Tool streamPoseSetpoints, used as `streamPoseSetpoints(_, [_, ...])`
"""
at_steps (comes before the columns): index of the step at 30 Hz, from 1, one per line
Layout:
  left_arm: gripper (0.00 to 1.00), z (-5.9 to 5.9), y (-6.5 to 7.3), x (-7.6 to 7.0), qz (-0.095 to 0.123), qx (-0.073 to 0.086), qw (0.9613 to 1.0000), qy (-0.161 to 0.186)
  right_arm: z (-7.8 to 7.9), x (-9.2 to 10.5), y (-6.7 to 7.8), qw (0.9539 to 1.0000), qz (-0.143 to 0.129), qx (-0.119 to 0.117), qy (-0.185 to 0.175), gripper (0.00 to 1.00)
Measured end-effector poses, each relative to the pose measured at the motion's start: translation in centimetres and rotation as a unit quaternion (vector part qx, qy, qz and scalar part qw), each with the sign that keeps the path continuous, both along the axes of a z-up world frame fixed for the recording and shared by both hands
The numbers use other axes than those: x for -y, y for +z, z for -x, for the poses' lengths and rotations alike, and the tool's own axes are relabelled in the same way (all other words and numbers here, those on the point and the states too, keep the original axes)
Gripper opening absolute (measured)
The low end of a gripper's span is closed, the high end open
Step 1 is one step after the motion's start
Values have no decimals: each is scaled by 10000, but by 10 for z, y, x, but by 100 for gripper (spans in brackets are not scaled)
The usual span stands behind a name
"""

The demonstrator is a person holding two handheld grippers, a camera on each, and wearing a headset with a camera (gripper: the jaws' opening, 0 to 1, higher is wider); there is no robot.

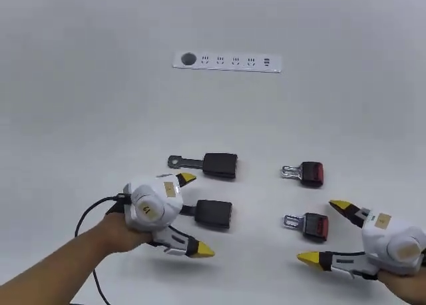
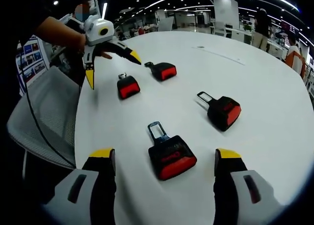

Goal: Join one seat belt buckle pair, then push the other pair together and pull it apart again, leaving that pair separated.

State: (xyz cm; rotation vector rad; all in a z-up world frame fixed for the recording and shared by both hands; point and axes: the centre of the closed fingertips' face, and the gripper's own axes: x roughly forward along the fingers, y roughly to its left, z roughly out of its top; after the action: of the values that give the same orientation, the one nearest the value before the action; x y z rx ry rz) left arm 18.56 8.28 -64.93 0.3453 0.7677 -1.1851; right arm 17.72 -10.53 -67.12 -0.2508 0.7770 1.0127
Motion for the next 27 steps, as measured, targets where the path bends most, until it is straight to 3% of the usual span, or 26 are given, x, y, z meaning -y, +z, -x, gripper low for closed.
streamPoseSetpoints(7, [96,-1,-7,8,-25,3,9998,-209,-2,-1,-4,9998,72,-34,184,79])
streamPoseSetpoints(11, [90,4,-17,7,-111,-98,9992,-365,-2,-1,-10,9993,149,-52,332,76])
streamPoseSetpoints(17, [86,5,-27,3,-203,-126,9988,-434,-3,-5,-7,9987,189,11,477,72])
streamPoseSetpoints(21, [82,-1,-35,1,-204,-13,9987,-474,-3,-5,-8,9981,230,39,577,69])
streamPoseSetpoints(27, [72,-3,-32,1,-101,81,9985,-527,-3,-5,-8,9958,373,206,806,61])
